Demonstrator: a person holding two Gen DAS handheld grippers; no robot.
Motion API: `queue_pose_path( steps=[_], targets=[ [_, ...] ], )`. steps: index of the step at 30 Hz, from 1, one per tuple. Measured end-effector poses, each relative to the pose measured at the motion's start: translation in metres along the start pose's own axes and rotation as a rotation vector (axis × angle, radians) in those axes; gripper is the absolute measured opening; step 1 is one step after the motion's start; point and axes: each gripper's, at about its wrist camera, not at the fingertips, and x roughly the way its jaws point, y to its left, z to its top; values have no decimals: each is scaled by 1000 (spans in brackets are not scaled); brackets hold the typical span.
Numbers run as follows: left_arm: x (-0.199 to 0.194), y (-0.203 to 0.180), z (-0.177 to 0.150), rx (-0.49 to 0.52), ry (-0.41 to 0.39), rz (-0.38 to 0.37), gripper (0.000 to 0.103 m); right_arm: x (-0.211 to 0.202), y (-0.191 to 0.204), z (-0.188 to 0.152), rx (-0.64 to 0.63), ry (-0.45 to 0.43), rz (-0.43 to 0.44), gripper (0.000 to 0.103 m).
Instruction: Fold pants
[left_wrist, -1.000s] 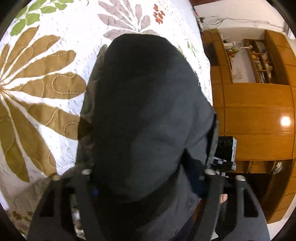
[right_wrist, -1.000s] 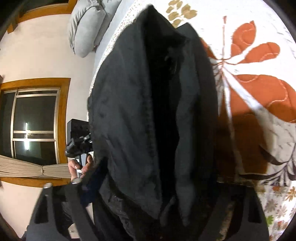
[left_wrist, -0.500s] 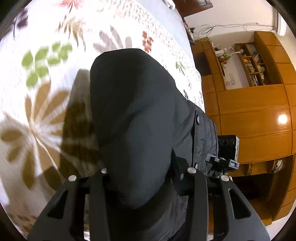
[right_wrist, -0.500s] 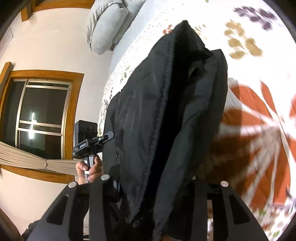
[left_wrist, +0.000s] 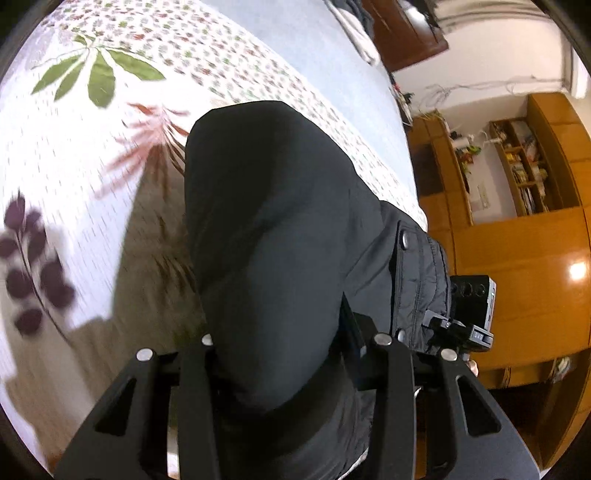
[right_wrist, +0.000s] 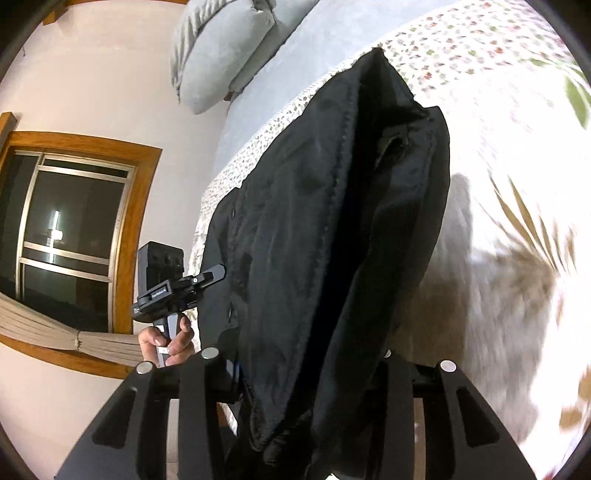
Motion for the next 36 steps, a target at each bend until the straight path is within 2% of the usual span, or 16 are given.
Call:
queue_pose_path(
  steps=[4, 6, 9, 11, 12, 15, 19, 23, 26, 28, 31, 33, 36],
  targets=[
    [14, 29, 21, -45, 16, 67, 43, 34, -19, 20, 20, 47, -48, 41],
    [19, 44, 22, -67, 18, 64, 46, 44, -30, 22, 33, 54, -59, 43],
    [21, 50, 20, -70, 8, 30, 48, 44, -44, 22, 54, 58, -40, 54],
    [18, 52, 16, -68, 2, 18, 52, 43, -50, 20, 54, 66, -54, 67],
    [15, 51, 16, -65, -6, 18, 53, 40, -51, 19, 60, 61, -55, 69],
    [-5, 40, 12, -49, -68, 21, 61, 15, -60, 15, 99, -4, -30, 77],
    [-26, 23, -6, 54, -145, 160, 66, -25, -60, 5, 75, -99, -69, 78],
    [-47, 18, -21, 99, -224, 220, 68, -34, -58, -12, 61, -118, -104, 78],
    [-41, 18, -26, 105, -197, 315, 69, -14, -54, -20, 34, -76, -242, 79],
    [-32, 21, -26, 94, -175, 374, 71, -8, -56, -21, 32, -68, -298, 80],
    [-29, 30, -32, 63, -168, 380, 73, -7, -51, -20, 36, -78, -323, 81],
    [-39, 30, -35, 29, -187, 328, 72, -11, -39, -23, 36, -97, -321, 81],
    [-59, 25, -49, 12, -243, 279, 88, -36, -16, -43, 5, -174, -334, 81]
  ],
)
